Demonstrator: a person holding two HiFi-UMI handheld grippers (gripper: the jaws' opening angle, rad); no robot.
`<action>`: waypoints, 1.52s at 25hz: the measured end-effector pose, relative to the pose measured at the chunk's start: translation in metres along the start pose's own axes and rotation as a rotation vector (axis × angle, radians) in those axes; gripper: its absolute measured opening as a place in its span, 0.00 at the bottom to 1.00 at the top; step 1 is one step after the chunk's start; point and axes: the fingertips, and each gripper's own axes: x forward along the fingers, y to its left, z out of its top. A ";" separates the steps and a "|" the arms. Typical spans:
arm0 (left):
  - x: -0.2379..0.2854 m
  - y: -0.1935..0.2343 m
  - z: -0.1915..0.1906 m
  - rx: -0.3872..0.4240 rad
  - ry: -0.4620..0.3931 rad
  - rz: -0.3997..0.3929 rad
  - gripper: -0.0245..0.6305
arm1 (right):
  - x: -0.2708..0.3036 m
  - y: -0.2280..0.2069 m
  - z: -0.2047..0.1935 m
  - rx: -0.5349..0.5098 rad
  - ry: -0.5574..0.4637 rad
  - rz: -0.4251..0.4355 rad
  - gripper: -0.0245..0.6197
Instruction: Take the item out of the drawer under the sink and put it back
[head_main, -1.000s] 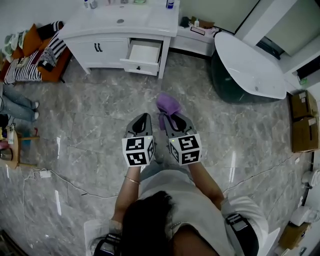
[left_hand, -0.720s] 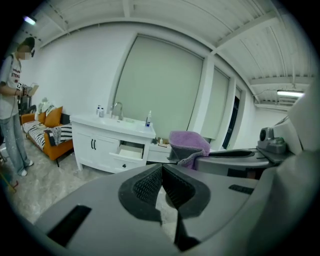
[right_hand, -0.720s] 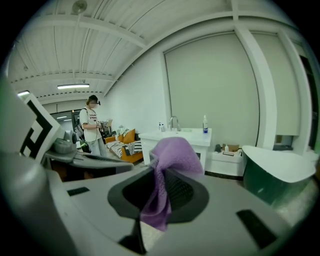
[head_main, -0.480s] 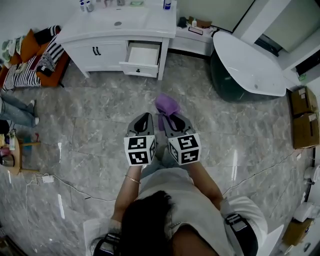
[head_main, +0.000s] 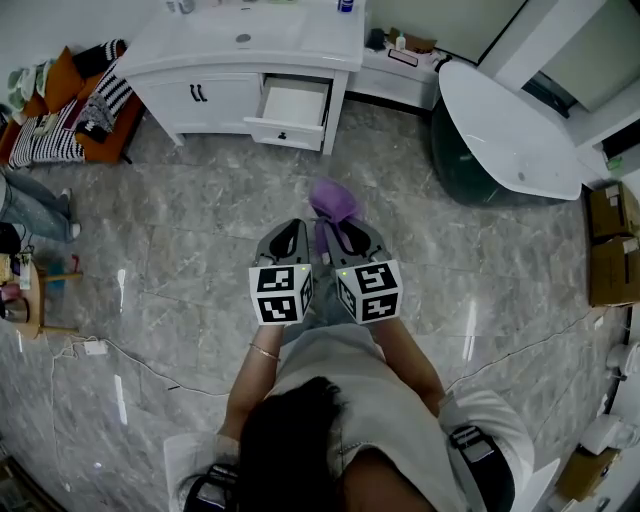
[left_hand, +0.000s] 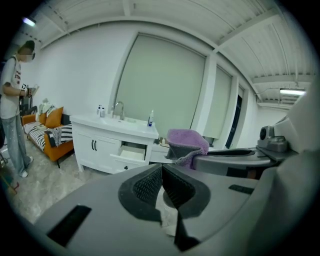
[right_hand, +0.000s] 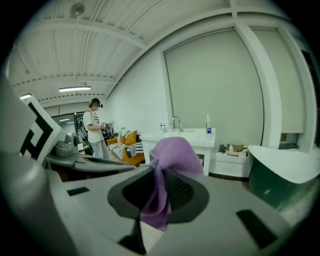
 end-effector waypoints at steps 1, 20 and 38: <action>0.004 0.002 0.001 0.000 0.004 0.003 0.04 | 0.005 -0.003 0.001 0.005 0.004 0.001 0.15; 0.137 0.039 0.068 -0.051 0.000 0.127 0.05 | 0.123 -0.101 0.054 -0.017 0.050 0.093 0.15; 0.240 0.033 0.105 -0.070 0.008 0.206 0.05 | 0.196 -0.184 0.077 -0.035 0.094 0.200 0.15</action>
